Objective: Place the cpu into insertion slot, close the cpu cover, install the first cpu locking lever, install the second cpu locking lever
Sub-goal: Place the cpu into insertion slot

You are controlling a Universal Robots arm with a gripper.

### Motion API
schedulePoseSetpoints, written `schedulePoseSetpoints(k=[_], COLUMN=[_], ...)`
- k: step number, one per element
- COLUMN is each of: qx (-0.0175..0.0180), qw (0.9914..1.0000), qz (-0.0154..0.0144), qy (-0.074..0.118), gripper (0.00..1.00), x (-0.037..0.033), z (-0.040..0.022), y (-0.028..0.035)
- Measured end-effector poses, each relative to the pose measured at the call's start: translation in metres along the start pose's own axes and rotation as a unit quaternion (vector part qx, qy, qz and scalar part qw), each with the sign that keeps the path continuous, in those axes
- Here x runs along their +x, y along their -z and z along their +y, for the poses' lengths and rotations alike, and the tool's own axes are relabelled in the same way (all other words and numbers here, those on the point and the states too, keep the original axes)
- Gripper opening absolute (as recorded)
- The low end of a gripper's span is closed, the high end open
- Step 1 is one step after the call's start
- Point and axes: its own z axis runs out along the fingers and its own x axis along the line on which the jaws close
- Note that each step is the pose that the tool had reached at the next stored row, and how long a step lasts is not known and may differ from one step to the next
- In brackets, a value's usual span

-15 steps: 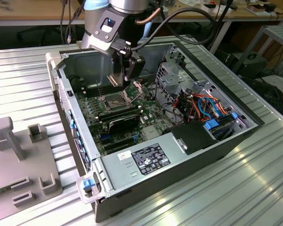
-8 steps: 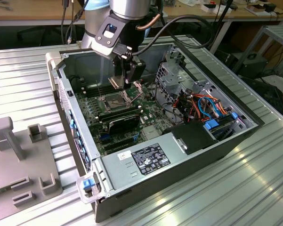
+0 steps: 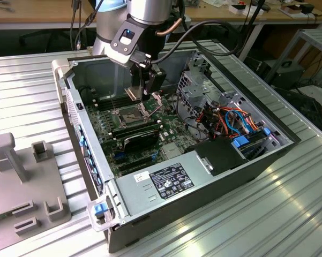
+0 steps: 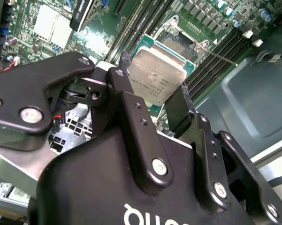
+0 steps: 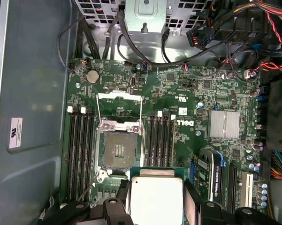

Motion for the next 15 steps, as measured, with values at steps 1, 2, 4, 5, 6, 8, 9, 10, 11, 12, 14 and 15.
schedulePoseSetpoints(k=[1, 2, 4, 5, 6, 8, 9, 10, 11, 12, 14, 15], qx=[0.0000, 0.0000, 0.0001, 0.0001, 0.0001, 0.0000, 0.0000, 0.0000, 0.0000, 0.0000, 0.0000, 0.0001], qw=[1.00000, 1.00000, 1.00000, 1.00000, 1.00000, 1.00000, 1.00000, 1.00000, 1.00000, 1.00000, 1.00000, 1.00000], qz=[0.0001, 0.0001, 0.0001, 0.0001, 0.0000, 0.0001, 0.0001, 0.0001, 0.0001, 0.0001, 0.0001, 0.0001], qy=[0.000, 0.000, 0.000, 0.000, 0.000, 0.000, 0.000, 0.000, 0.000, 0.000, 0.000, 0.000], gripper=[0.55, 0.55, 0.55, 0.55, 0.55, 0.55, 0.55, 0.55, 0.55, 0.55, 0.55, 0.55], x=[0.0001, 0.0001, 0.0001, 0.0001, 0.0001, 0.0002, 0.0002, 0.0002, 0.0002, 0.0002, 0.0002, 0.0002], z=[0.0000, 0.0000, 0.0000, -0.0001, 0.0000, 0.0000, -0.0001, -0.0001, -0.0001, -0.0001, -0.0001, -0.0001], y=[-0.0001, -0.0001, -0.0001, -0.0001, -0.0001, -0.0008, -0.0009, -0.0015, -0.0021, -0.0021, -0.0021, -0.0022])
